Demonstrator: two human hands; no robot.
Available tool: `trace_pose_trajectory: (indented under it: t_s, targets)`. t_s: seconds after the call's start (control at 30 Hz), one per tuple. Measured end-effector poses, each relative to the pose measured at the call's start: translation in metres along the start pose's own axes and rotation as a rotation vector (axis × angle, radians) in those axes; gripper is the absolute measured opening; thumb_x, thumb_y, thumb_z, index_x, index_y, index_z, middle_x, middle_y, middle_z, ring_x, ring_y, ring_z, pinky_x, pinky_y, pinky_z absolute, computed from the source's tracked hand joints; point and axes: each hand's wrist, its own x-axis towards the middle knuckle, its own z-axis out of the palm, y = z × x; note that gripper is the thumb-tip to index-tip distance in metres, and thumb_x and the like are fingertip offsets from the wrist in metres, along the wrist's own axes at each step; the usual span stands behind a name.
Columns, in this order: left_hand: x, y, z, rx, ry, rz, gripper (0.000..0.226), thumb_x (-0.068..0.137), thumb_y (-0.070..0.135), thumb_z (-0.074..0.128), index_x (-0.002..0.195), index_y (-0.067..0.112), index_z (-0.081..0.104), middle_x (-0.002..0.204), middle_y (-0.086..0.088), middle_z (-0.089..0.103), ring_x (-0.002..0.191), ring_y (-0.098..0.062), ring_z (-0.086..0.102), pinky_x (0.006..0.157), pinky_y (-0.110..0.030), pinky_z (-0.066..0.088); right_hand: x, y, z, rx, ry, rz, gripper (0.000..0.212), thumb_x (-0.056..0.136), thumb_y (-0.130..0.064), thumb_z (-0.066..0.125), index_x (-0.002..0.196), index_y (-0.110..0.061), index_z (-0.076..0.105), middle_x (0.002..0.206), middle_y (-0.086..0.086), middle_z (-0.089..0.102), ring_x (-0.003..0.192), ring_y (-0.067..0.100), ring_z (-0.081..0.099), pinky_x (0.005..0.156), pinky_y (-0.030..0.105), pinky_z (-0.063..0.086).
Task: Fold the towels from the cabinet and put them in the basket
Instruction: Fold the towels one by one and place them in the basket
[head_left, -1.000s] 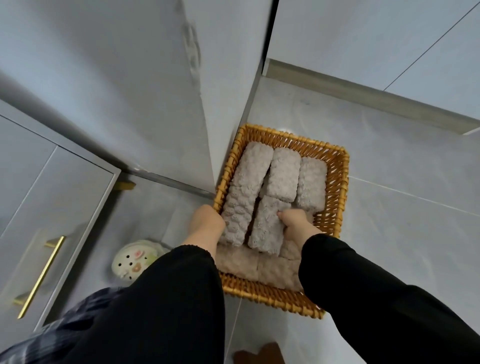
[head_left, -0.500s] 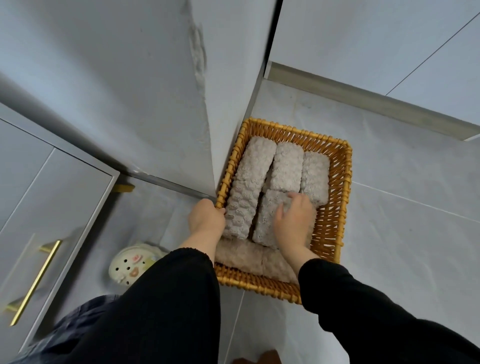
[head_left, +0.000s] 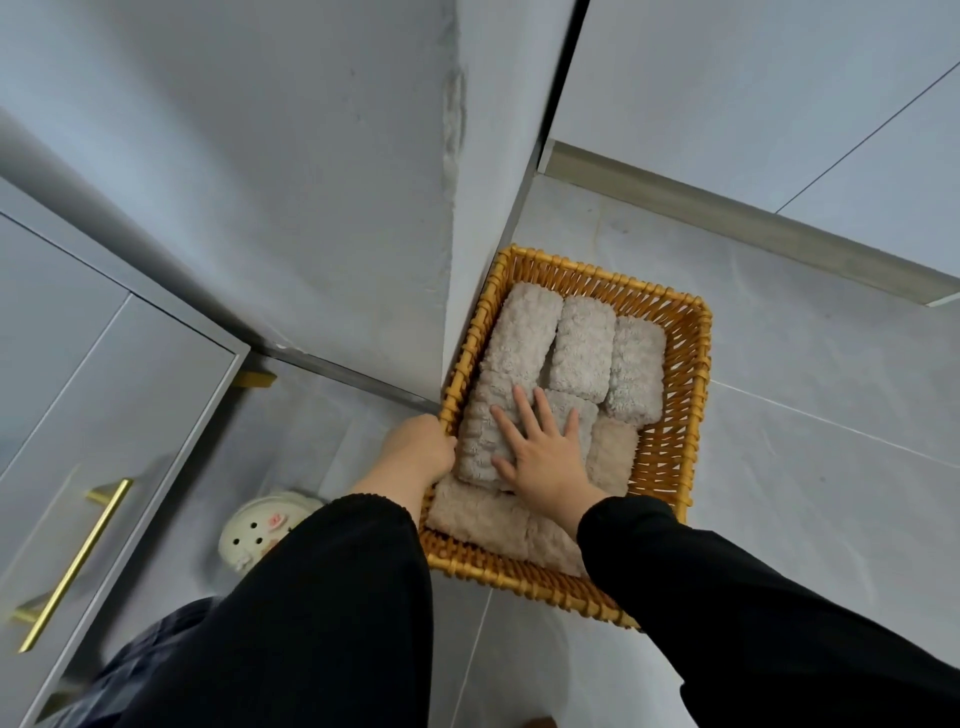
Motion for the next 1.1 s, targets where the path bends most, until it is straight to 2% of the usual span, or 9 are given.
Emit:
trace_pose_trajectory:
  t_s: [0.07, 0.2, 0.37, 0.5, 0.7, 0.77, 0.83, 1.0, 1.1]
  targets:
    - [-0.003, 0.004, 0.000, 0.015, 0.065, -0.005, 0.027, 0.100, 0.030, 0.042, 0.089, 0.011, 0.058, 0.099, -0.008, 0.063, 0.085, -0.024, 0.056, 0.070, -0.031, 0.041, -0.002, -0.001, -0.004, 0.027, 0.006, 0.005, 0.067, 0.091, -0.062, 0.008, 0.150, -0.035, -0.008, 0.154, 0.000, -0.027, 0.145, 0.028, -0.019, 0.110, 0.064, -0.005]
    - [-0.008, 0.009, -0.007, -0.078, 0.146, -0.028, 0.028, 0.101, 0.031, 0.041, 0.099, 0.009, 0.058, 0.093, -0.007, 0.057, 0.090, -0.027, 0.058, 0.069, -0.032, 0.042, -0.010, -0.002, -0.016, 0.109, 0.018, 0.039, 0.065, 0.096, -0.059, 0.015, 0.151, -0.034, -0.007, 0.157, 0.000, -0.024, 0.145, 0.027, -0.018, 0.112, 0.061, -0.003]
    - [-0.014, 0.008, -0.016, -0.082, 0.072, 0.028, 0.018, 0.093, 0.014, 0.044, 0.088, 0.010, 0.061, 0.089, -0.007, 0.061, 0.079, -0.022, 0.056, 0.064, -0.029, 0.044, -0.018, 0.001, -0.034, 0.175, 0.063, 0.063, 0.065, 0.099, -0.050, 0.025, 0.153, -0.027, -0.001, 0.160, 0.001, -0.015, 0.147, 0.025, -0.010, 0.114, 0.058, 0.006]
    - [-0.036, 0.011, -0.024, -0.051, 0.069, 0.085, 0.017, 0.091, 0.014, 0.045, 0.076, 0.018, 0.051, 0.076, 0.001, 0.053, 0.077, -0.020, 0.053, 0.066, -0.027, 0.043, -0.029, 0.002, -0.056, 0.220, 0.139, 0.064, 0.063, 0.099, -0.045, 0.031, 0.152, -0.016, 0.014, 0.161, 0.007, -0.002, 0.148, 0.024, 0.001, 0.117, 0.050, 0.015]
    - [-0.077, 0.017, -0.051, -0.052, 0.025, 0.165, 0.013, 0.093, 0.021, 0.048, 0.089, 0.017, 0.060, 0.091, -0.001, 0.057, 0.098, -0.021, 0.053, 0.078, -0.026, 0.039, -0.056, -0.013, -0.101, 0.329, 0.433, -0.055, 0.053, 0.096, -0.032, 0.046, 0.144, -0.009, 0.039, 0.154, 0.011, 0.029, 0.141, 0.026, 0.029, 0.116, 0.033, 0.020]
    - [-0.095, 0.020, -0.069, -0.031, 0.025, 0.166, 0.023, 0.096, 0.026, 0.048, 0.112, 0.016, 0.061, 0.114, -0.003, 0.059, 0.116, -0.024, 0.050, 0.093, -0.029, 0.039, -0.062, -0.023, -0.117, 0.364, 0.480, -0.103, 0.050, 0.094, -0.027, 0.050, 0.140, -0.007, 0.044, 0.150, 0.011, 0.037, 0.138, 0.025, 0.036, 0.114, 0.033, 0.025]
    - [-0.120, 0.017, -0.091, -0.023, 0.087, 0.151, 0.041, 0.097, 0.027, 0.047, 0.134, 0.009, 0.049, 0.139, -0.009, 0.050, 0.127, -0.027, 0.045, 0.104, -0.032, 0.036, -0.068, -0.038, -0.136, 0.401, 0.562, -0.176, 0.046, 0.091, -0.024, 0.053, 0.134, -0.005, 0.051, 0.145, 0.012, 0.045, 0.132, 0.025, 0.045, 0.110, 0.037, 0.037]
    - [-0.181, -0.011, -0.140, -0.135, 0.279, 0.116, 0.043, 0.096, 0.028, 0.050, 0.136, 0.011, 0.049, 0.139, -0.009, 0.050, 0.122, -0.026, 0.051, 0.103, -0.033, 0.041, -0.080, -0.087, -0.186, 0.426, 0.656, -0.339, 0.039, 0.086, -0.018, 0.061, 0.121, -0.001, 0.059, 0.129, 0.017, 0.059, 0.114, 0.031, 0.059, 0.095, 0.037, 0.048]
    - [-0.222, -0.038, -0.167, -0.227, 0.435, 0.081, 0.040, 0.095, 0.028, 0.051, 0.133, 0.015, 0.051, 0.135, -0.008, 0.053, 0.117, -0.025, 0.055, 0.094, -0.027, 0.043, -0.091, -0.123, -0.224, 0.478, 0.654, -0.414, 0.043, 0.092, -0.021, 0.053, 0.132, -0.005, 0.051, 0.140, 0.012, 0.050, 0.128, 0.025, 0.047, 0.105, 0.030, 0.036]
